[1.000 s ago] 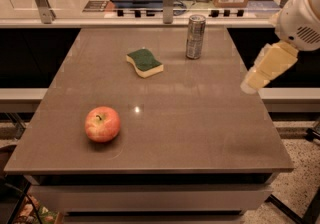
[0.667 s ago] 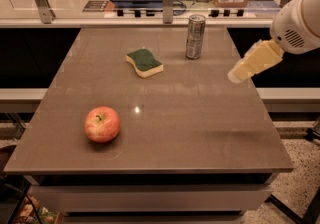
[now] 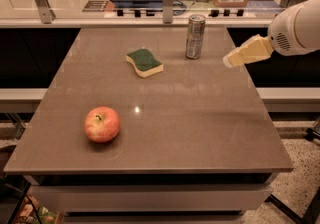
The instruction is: Move redbull can near apple
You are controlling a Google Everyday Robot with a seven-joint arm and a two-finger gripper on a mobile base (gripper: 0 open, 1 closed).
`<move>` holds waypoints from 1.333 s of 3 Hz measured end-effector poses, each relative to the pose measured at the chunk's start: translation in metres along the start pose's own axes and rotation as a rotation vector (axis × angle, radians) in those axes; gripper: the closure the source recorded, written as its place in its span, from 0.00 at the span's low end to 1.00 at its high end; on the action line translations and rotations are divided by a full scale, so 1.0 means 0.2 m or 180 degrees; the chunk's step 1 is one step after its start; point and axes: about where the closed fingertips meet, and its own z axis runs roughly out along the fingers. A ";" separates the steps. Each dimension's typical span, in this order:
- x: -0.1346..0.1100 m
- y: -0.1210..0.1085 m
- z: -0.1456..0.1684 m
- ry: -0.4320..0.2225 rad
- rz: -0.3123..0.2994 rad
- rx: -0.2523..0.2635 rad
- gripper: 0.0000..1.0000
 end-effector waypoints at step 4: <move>-0.28 -0.13 0.39 -0.0771 0.0129 -0.0029 0.00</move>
Offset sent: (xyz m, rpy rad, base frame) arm 0.0878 0.0034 0.0129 0.0898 -0.2042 0.0086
